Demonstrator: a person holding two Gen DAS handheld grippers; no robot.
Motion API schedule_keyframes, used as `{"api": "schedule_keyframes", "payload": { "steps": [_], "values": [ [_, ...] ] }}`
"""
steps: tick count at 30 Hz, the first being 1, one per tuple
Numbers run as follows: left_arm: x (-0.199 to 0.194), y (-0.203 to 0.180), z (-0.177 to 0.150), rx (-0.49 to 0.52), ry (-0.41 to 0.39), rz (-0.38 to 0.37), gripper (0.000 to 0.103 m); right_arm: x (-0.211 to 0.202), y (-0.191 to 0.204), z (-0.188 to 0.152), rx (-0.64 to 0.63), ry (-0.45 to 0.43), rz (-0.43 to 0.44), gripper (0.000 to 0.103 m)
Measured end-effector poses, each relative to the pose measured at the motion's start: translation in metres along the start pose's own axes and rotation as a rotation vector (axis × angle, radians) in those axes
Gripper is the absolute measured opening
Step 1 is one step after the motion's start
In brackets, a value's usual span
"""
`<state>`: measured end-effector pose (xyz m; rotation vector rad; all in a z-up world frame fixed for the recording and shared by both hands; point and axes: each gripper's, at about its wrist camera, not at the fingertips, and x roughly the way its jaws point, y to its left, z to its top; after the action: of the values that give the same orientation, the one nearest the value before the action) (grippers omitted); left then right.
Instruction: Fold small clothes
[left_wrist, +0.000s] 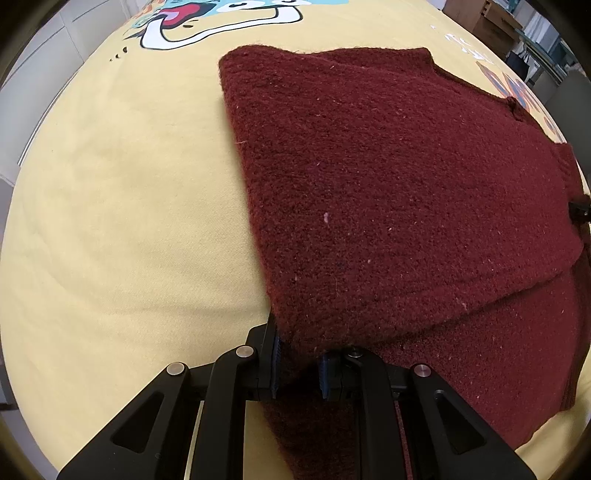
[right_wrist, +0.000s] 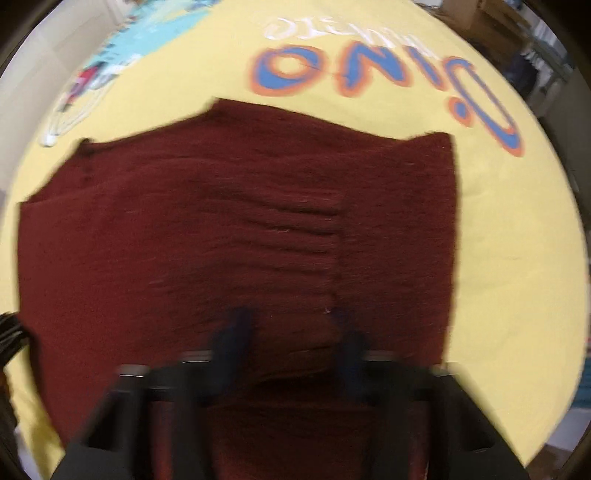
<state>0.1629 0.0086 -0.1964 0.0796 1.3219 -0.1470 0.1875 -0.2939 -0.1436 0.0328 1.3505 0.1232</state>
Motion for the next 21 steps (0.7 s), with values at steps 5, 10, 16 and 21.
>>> {"api": "schedule_keyframes", "payload": {
  "steps": [5,10,16,21],
  "values": [
    [-0.007,-0.012,-0.004,0.060,-0.022,0.041,0.014,-0.027,-0.004,-0.005,-0.009,-0.096,-0.036,0.012],
    [-0.001,-0.008,-0.002,0.026,-0.010,0.024,0.014,-0.019,-0.015,-0.011,-0.002,-0.078,-0.077,0.012],
    [-0.003,-0.006,-0.004,0.013,-0.020,0.018,0.017,-0.008,-0.006,-0.017,-0.004,-0.081,-0.107,0.030],
    [-0.015,-0.003,-0.008,-0.033,-0.033,0.073,0.042,-0.017,-0.007,-0.032,-0.028,-0.117,-0.152,0.081]
  ]
}}
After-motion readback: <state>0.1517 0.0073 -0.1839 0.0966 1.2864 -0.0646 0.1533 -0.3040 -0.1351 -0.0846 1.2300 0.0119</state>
